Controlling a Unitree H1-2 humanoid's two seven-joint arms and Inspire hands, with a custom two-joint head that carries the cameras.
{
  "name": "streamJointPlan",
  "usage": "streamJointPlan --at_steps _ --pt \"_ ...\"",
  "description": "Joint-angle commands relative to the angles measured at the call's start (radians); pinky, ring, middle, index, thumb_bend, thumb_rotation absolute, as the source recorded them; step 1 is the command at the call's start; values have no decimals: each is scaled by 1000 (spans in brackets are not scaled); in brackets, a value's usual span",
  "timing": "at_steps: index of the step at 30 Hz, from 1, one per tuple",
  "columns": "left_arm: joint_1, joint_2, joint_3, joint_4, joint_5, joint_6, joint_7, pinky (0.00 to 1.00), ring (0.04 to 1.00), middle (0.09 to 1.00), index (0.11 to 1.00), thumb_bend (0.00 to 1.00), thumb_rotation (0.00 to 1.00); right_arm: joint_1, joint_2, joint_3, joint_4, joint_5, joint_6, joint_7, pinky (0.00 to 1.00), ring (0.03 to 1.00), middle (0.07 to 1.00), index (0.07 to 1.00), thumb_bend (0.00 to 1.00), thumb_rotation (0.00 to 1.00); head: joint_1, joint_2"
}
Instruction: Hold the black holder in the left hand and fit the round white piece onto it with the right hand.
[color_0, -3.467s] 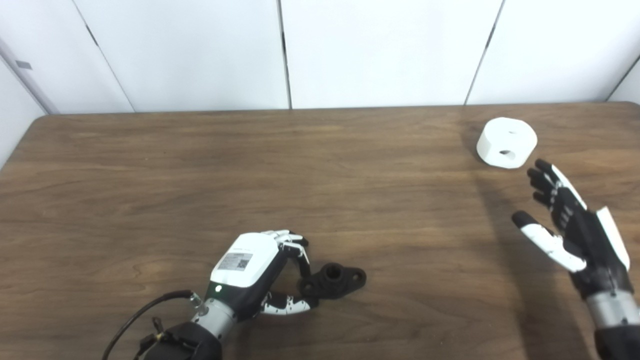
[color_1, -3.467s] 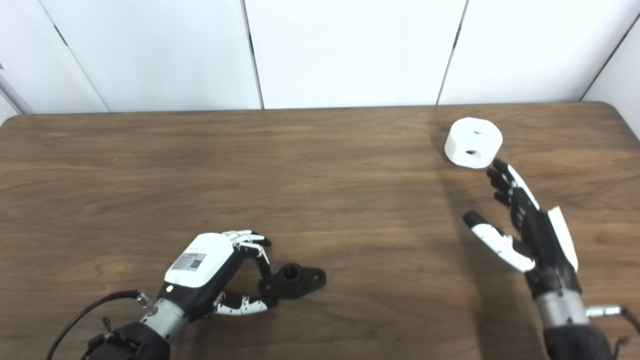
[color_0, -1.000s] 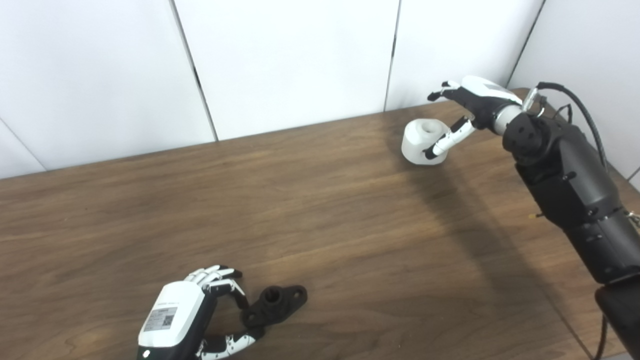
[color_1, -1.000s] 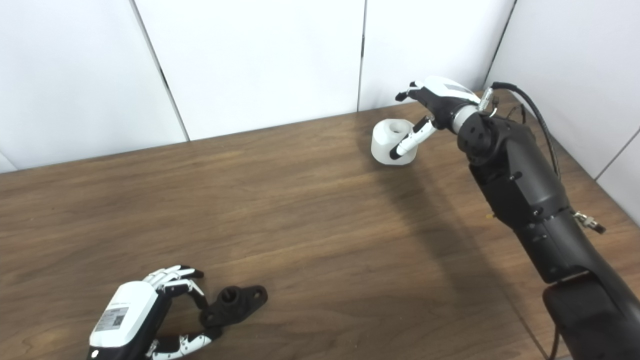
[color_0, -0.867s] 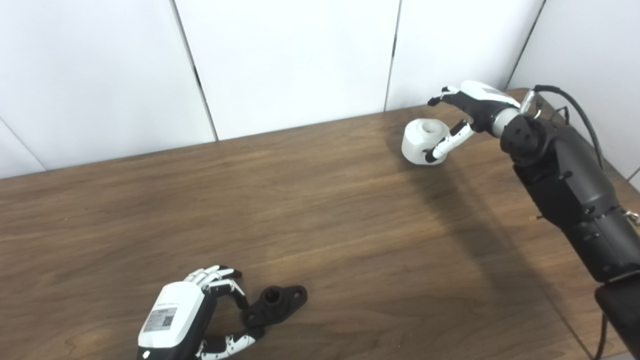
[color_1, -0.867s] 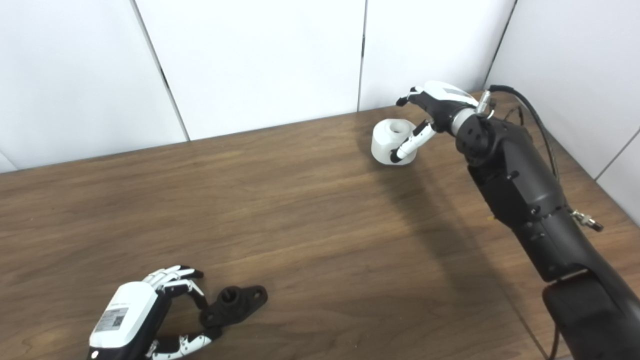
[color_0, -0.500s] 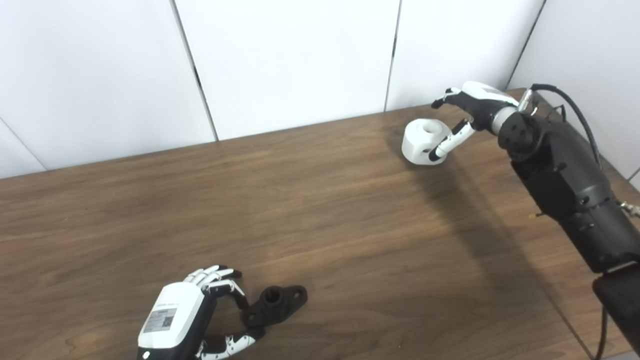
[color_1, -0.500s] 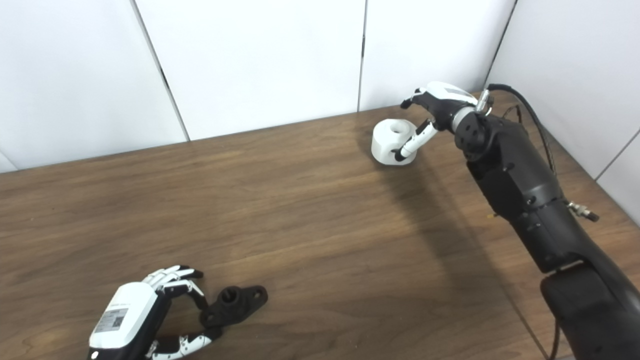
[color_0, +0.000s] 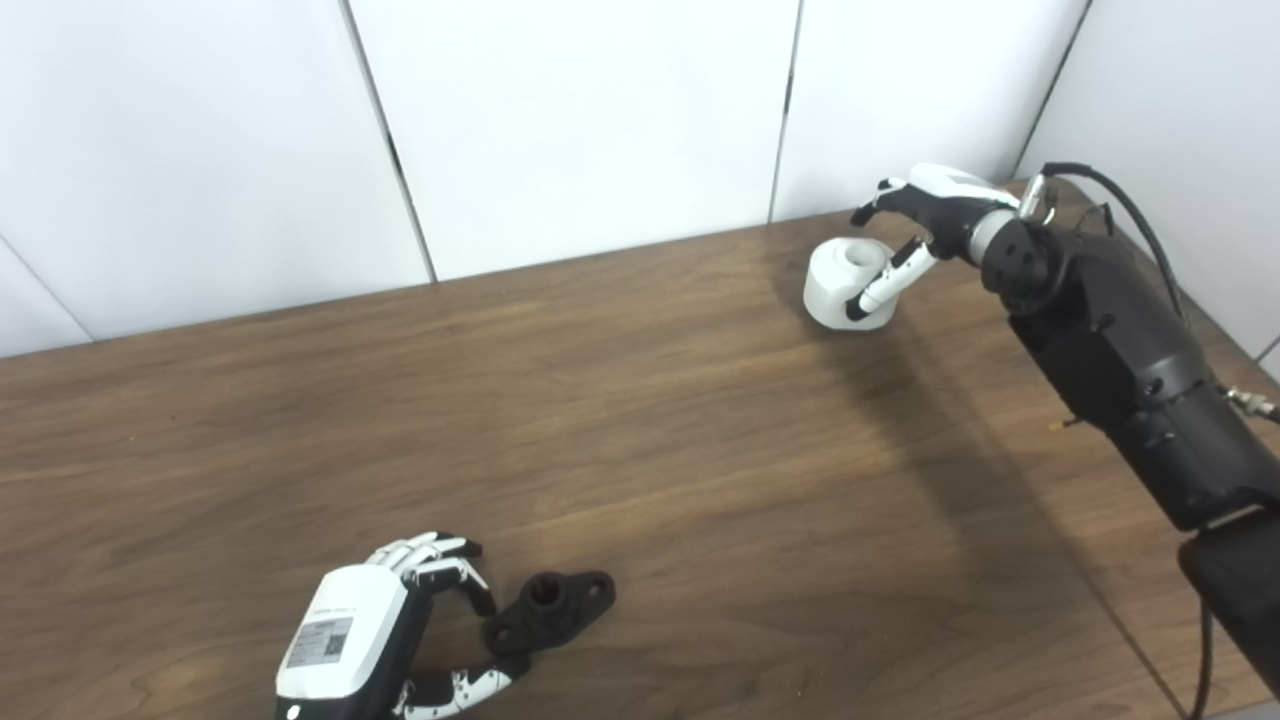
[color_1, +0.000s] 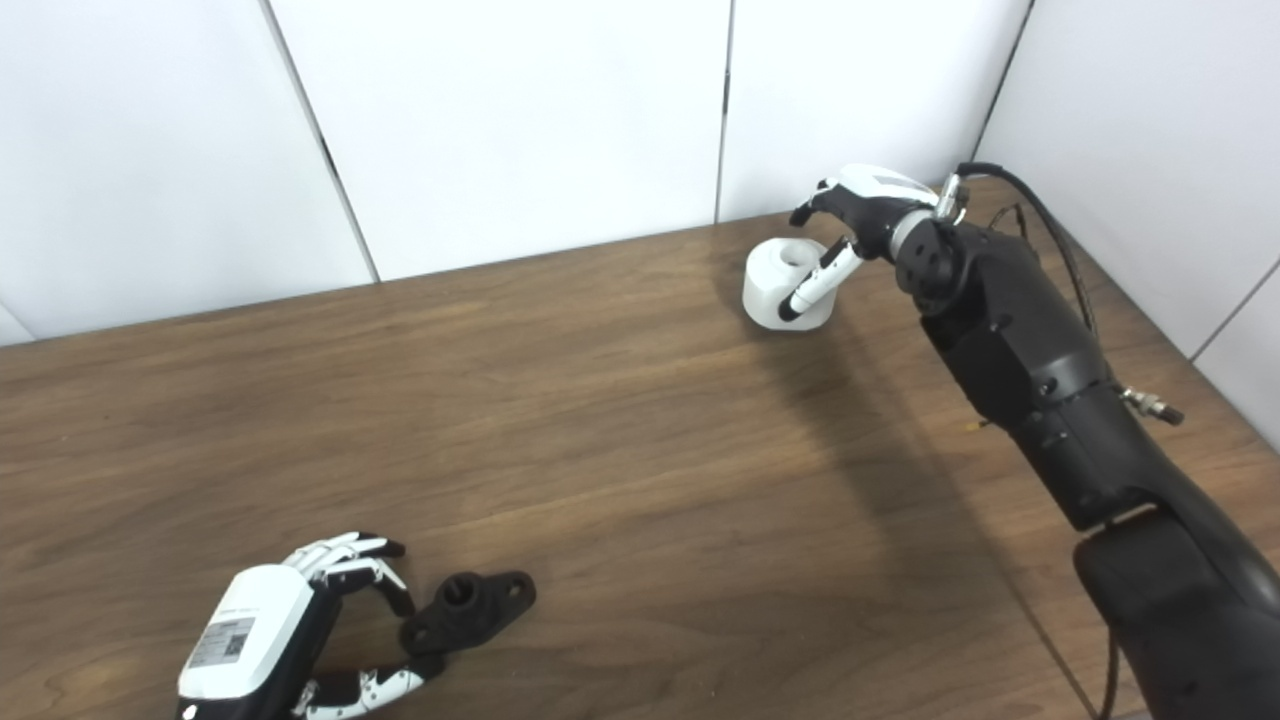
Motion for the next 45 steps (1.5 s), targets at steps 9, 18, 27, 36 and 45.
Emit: streamJointPlan --at_steps 9,18,27,36,45 --pt "35 11 -10 26 45 55 -71 819 837 785 490 516 46 -65 -42 13 -18 -18 -13 -18 985 1000 998 789 894 317 1 1" --pt "34 3 -9 20 47 62 -83 821 840 786 490 516 47 -70 -51 29 -11 -23 -17 -18 982 1000 991 777 869 323 4 2" --pt "34 -3 -8 8 52 74 -95 822 844 787 490 516 46 -74 -63 45 -7 -26 -34 -17 962 1000 985 768 829 342 4 5" --pt "33 -4 -14 5 50 85 -98 821 844 790 490 516 46 -76 -72 52 -5 -25 -50 -24 967 1000 981 759 797 363 6 4" --pt "34 -3 -14 3 47 85 -100 824 846 793 490 516 46 -74 -72 55 -16 -27 -46 -17 965 1000 975 760 810 350 6 7"
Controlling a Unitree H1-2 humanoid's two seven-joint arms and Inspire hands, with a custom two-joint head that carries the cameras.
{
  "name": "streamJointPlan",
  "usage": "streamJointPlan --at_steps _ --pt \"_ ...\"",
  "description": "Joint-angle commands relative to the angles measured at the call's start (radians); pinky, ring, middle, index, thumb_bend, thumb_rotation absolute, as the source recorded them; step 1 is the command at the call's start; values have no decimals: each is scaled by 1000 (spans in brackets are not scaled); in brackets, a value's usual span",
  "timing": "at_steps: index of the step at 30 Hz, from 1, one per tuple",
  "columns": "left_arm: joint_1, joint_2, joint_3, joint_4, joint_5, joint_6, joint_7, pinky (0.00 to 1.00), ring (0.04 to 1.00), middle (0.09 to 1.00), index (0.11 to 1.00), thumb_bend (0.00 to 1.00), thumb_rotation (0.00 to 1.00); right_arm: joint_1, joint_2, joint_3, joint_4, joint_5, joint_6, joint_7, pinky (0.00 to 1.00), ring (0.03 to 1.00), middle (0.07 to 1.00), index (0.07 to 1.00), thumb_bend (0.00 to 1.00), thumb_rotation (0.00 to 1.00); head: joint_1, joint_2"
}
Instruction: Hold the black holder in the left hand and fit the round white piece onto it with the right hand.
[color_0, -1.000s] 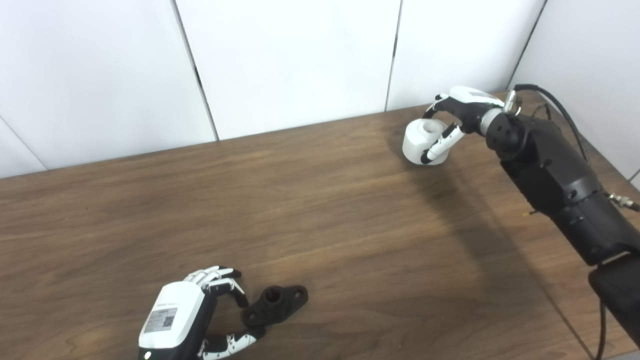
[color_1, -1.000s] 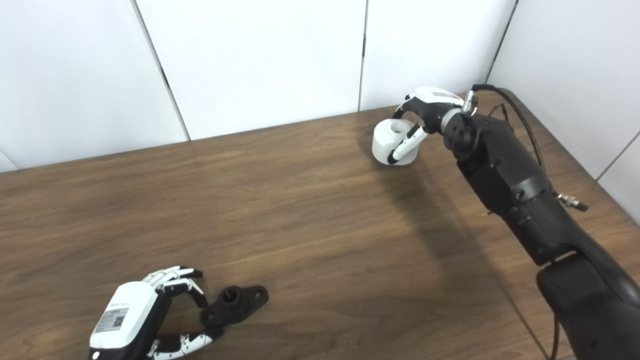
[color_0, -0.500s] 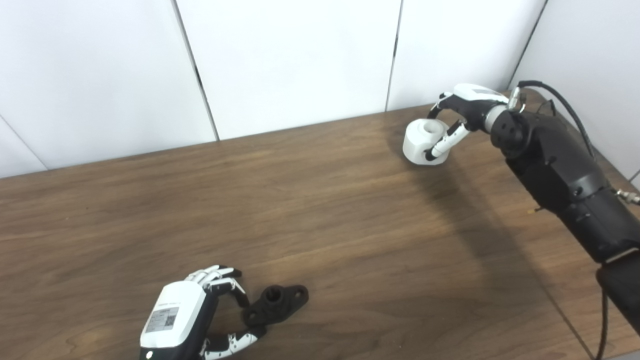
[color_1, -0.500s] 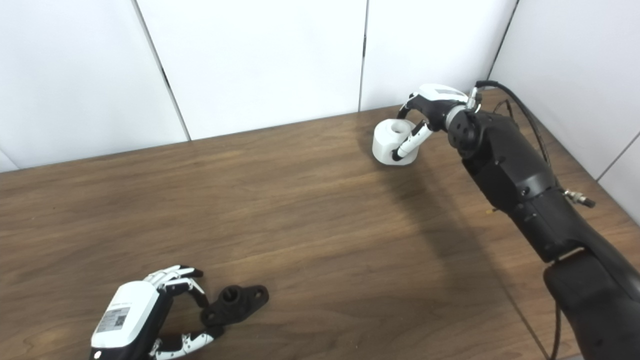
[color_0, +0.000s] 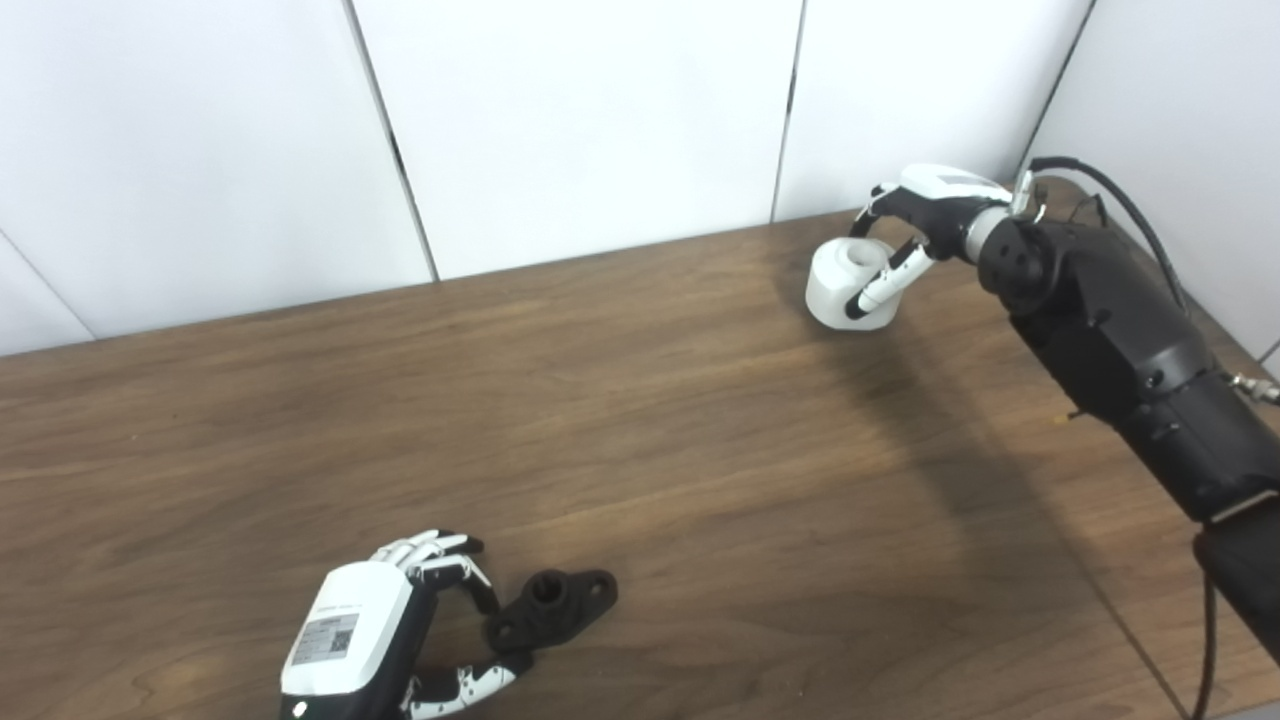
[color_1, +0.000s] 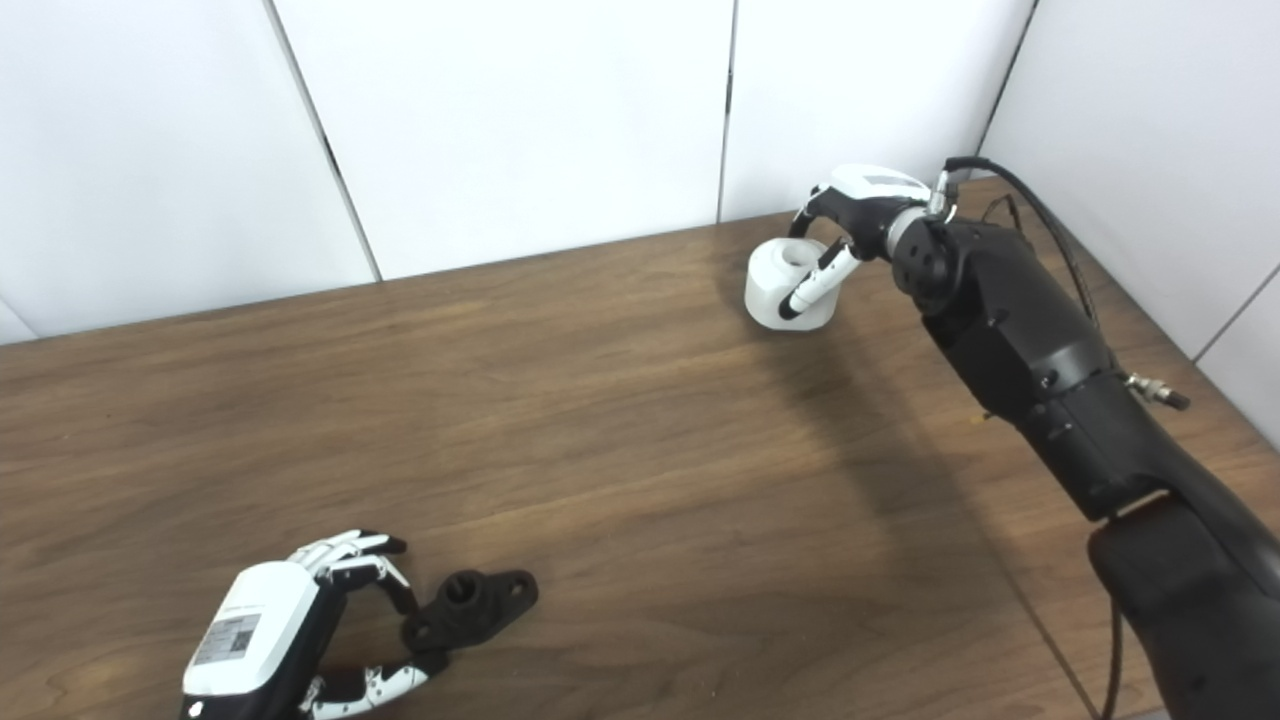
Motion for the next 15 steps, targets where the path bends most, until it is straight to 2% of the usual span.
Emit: streamJointPlan --at_steps 1,15 --pt "34 15 -8 27 21 44 -67 825 845 791 490 516 46 -55 -39 -11 -21 -13 -17 -15 965 1000 975 761 810 350 0 0" --pt "34 12 -7 24 10 50 -75 824 846 793 490 515 46 -49 -35 -8 -13 -14 -19 -19 962 1000 966 747 806 322 0 5"
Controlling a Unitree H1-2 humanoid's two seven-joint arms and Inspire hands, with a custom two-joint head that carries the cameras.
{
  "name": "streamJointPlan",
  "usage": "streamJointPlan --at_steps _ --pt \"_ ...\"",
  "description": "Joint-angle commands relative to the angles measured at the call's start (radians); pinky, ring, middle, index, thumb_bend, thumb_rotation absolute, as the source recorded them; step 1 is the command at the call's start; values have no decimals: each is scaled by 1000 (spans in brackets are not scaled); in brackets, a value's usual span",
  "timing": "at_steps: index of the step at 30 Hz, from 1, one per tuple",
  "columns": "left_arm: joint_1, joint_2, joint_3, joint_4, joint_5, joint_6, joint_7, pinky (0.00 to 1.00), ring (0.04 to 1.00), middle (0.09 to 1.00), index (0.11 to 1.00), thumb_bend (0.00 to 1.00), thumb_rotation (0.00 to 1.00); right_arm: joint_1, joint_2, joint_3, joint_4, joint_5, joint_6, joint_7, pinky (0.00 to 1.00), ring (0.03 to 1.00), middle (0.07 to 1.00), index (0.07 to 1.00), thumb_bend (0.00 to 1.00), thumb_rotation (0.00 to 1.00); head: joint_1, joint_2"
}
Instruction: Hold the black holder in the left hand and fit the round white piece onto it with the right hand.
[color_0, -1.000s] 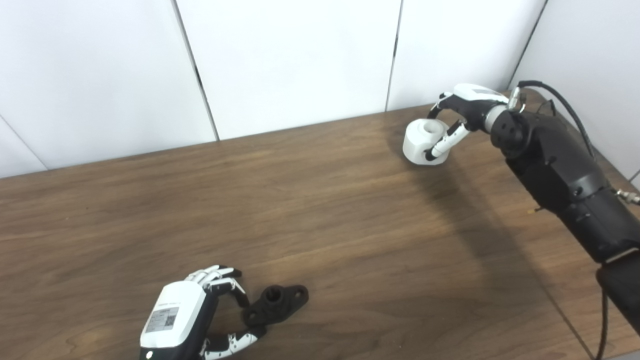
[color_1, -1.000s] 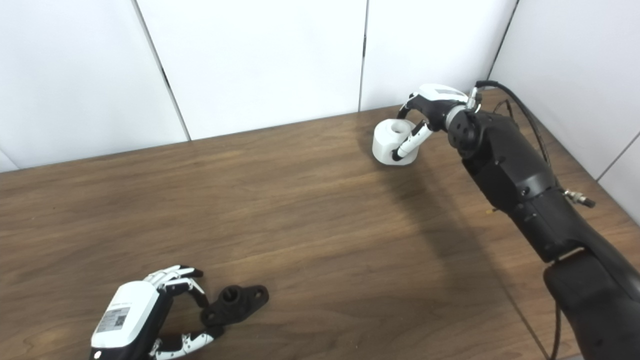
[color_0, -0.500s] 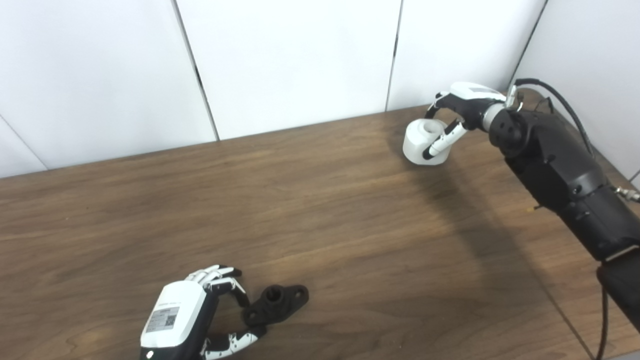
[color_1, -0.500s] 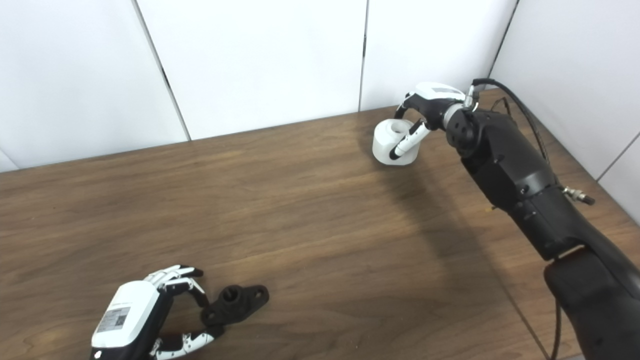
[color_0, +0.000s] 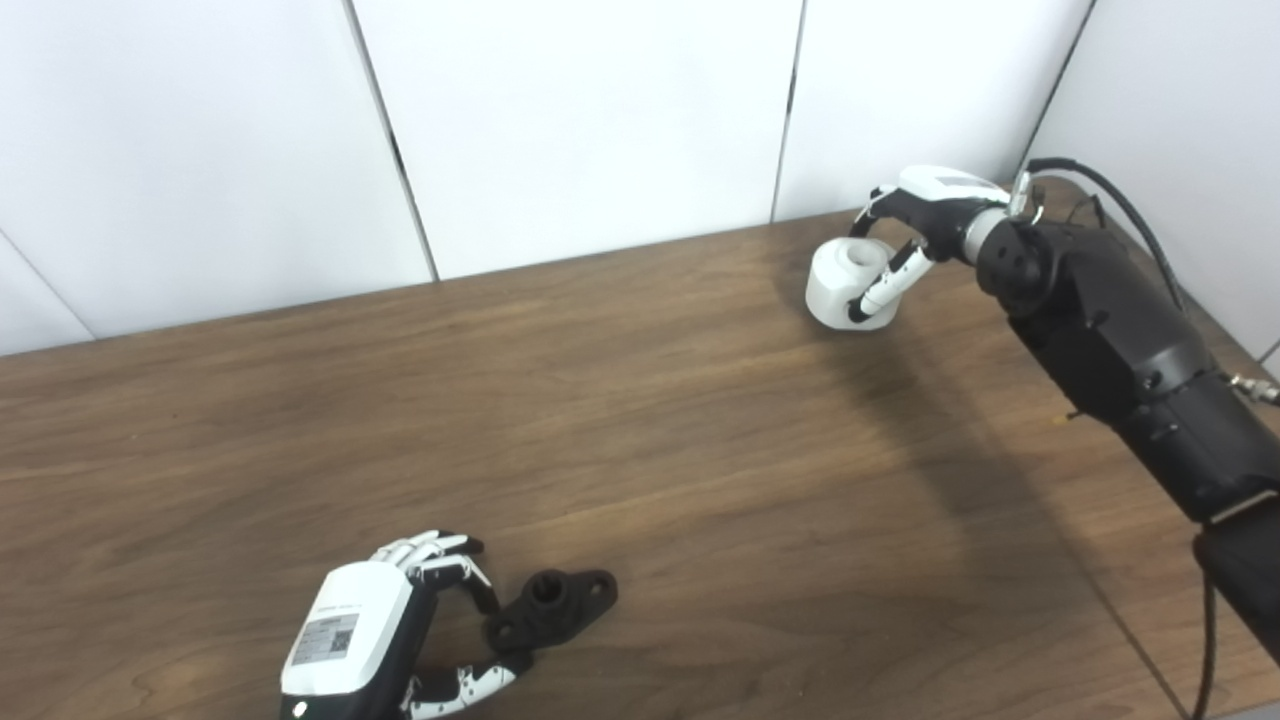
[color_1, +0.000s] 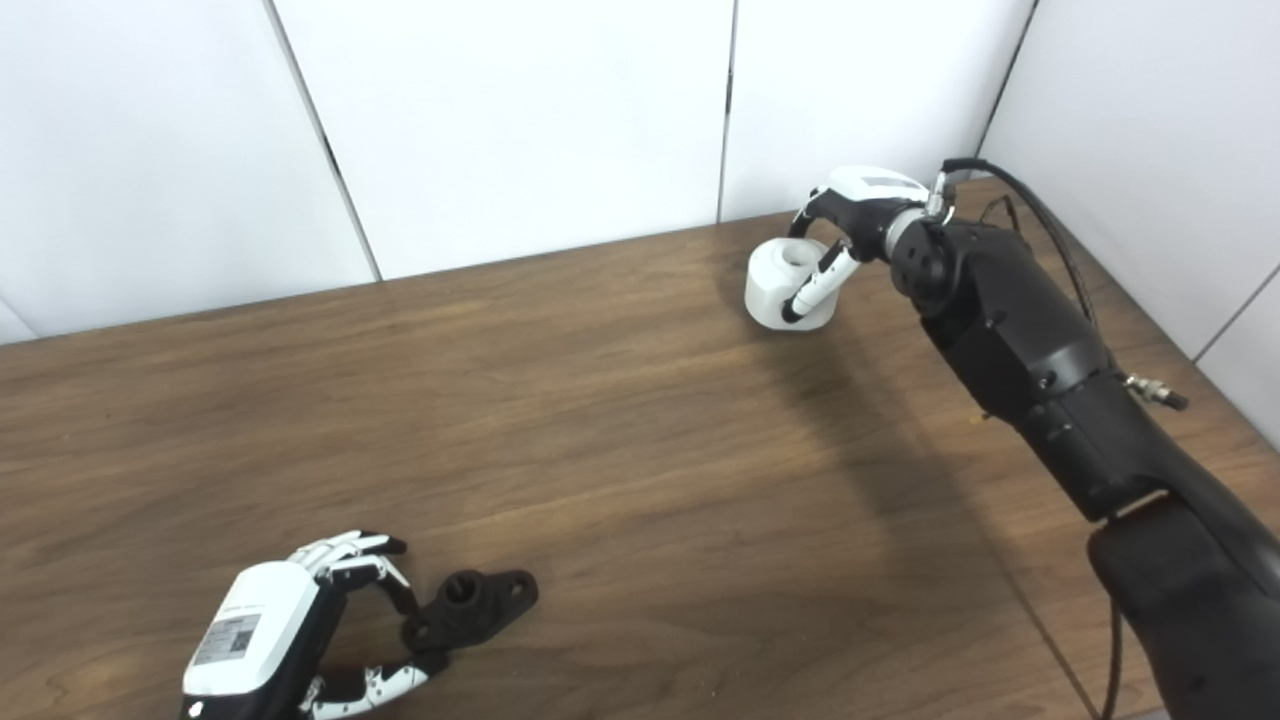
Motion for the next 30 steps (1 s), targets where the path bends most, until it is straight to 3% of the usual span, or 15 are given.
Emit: streamJointPlan --at_steps 1,7,11,12,15,30 --pt "34 12 -7 25 10 48 -73 823 847 794 490 515 46 -47 -35 -14 -13 -7 -23 -23 962 1000 960 741 807 324 1 1" --pt "35 9 -9 17 20 52 -82 821 846 796 490 515 46 -33 -36 -26 -7 6 -46 -41 968 1000 912 695 759 332 4 4" --pt "35 8 -8 25 17 40 -66 815 839 788 490 516 46 -29 -28 -38 -2 8 -37 -64 982 1000 893 628 708 269 5 2" --pt "34 7 -8 26 16 41 -66 814 839 787 490 516 46 -28 -26 -41 1 9 -36 -71 988 1000 895 548 595 199 5 1" --pt "29 5 -8 25 18 47 -75 817 841 790 490 516 46 -23 -20 -53 9 17 -41 -99 988 1000 894 496 524 150 6 -2" --pt "25 -12 -12 28 27 52 -71 826 847 795 490 515 46 -20 -26 -55 26 21 -73 -131 955 1000 866 491 512 140 13 -6"
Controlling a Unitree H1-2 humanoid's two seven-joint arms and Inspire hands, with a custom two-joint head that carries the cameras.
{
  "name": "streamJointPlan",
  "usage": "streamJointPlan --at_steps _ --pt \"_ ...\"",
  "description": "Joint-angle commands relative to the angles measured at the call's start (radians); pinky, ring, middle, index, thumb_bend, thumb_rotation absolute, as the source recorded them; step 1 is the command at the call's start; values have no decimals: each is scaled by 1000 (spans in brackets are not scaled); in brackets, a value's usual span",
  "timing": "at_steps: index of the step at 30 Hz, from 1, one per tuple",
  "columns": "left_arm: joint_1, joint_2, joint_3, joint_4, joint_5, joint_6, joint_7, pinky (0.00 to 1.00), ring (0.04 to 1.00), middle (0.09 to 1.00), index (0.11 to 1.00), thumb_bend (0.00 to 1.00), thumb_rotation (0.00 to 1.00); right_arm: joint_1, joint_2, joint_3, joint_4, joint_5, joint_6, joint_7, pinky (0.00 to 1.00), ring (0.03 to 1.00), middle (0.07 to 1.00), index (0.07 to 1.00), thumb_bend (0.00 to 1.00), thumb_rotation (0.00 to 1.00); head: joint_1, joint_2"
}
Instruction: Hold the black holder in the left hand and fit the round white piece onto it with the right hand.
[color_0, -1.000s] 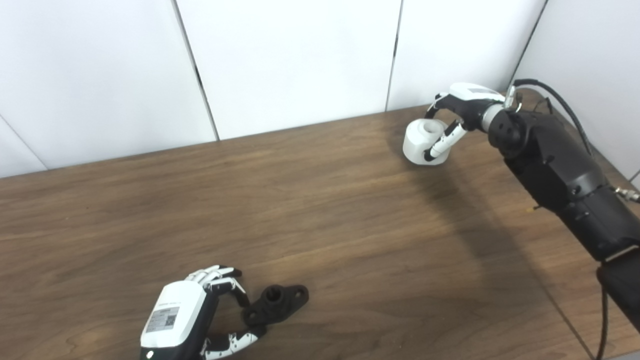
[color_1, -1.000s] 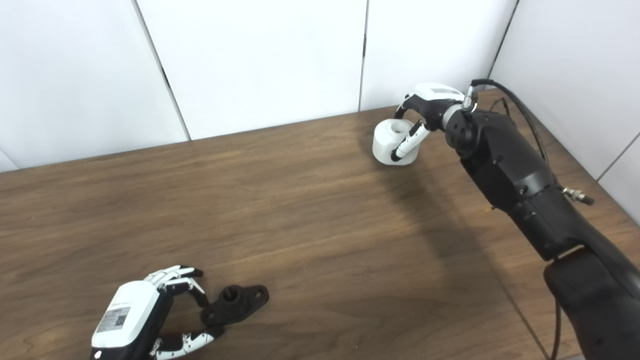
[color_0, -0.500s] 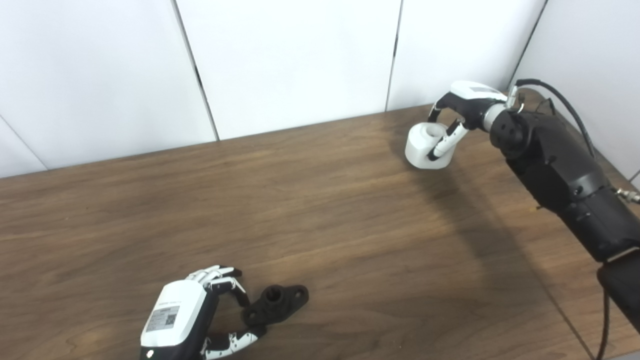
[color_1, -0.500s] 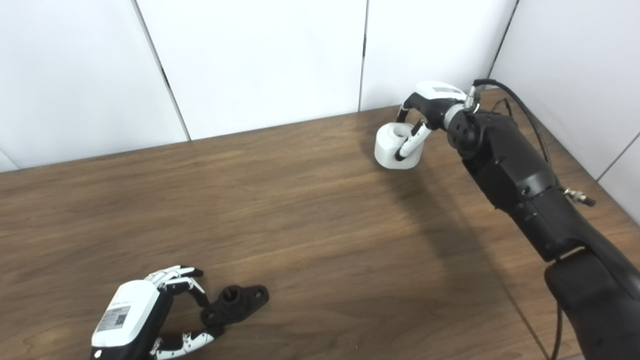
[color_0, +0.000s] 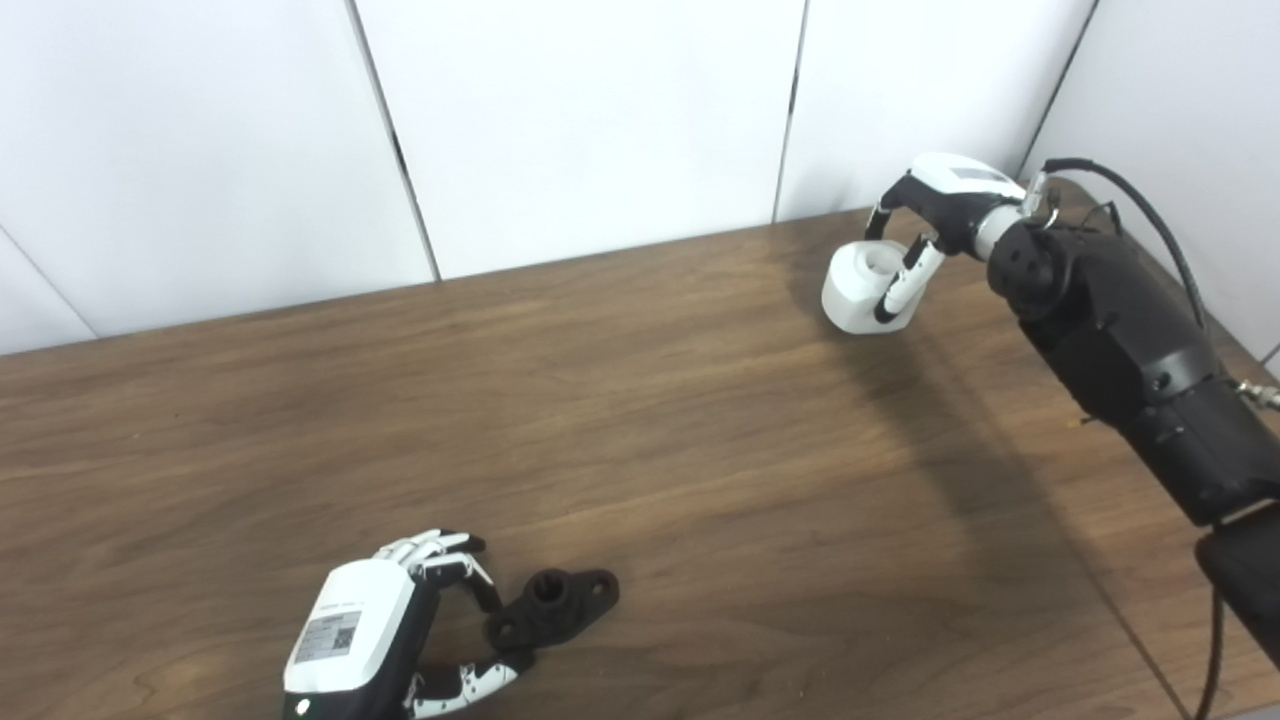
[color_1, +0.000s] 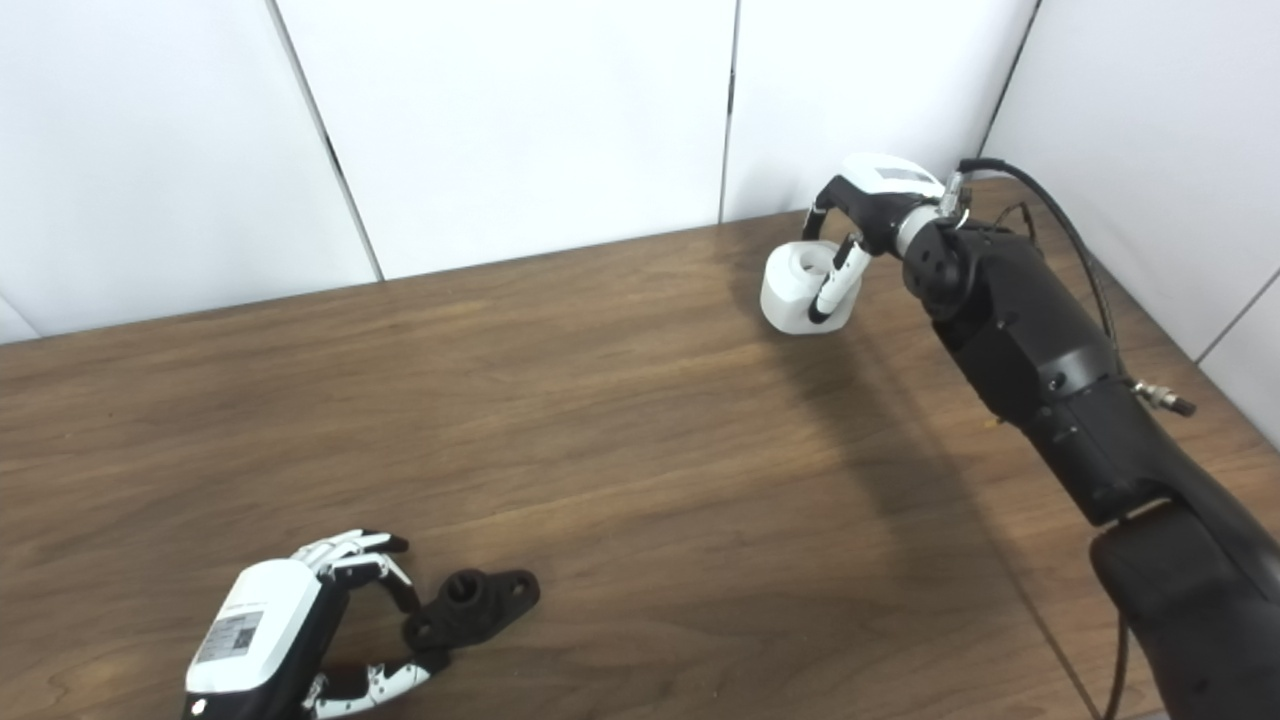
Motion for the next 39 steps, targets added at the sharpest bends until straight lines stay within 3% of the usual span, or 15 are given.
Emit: streamJointPlan --at_steps 1,9,30,39 --pt "25 4 -12 37 24 42 -53 825 845 795 490 515 46 -33 -27 -21 -12 0 -18 -31 954 1000 868 491 512 140 1 1" --pt "19 -2 -18 40 31 51 -57 825 850 798 490 515 46 -33 -29 -15 -48 -6 -5 -20 949 1000 872 491 512 141 8 -1" --pt "2 -44 -49 33 90 100 -89 816 852 797 491 515 46 -10 -53 -5 -538 -78 76 264 1000 988 838 491 512 145 81 23" --pt "-11 -77 -79 69 126 114 -63 808 831 790 491 515 47 -11 -34 8 -719 -95 82 396 996 980 828 490 513 144 176 76"
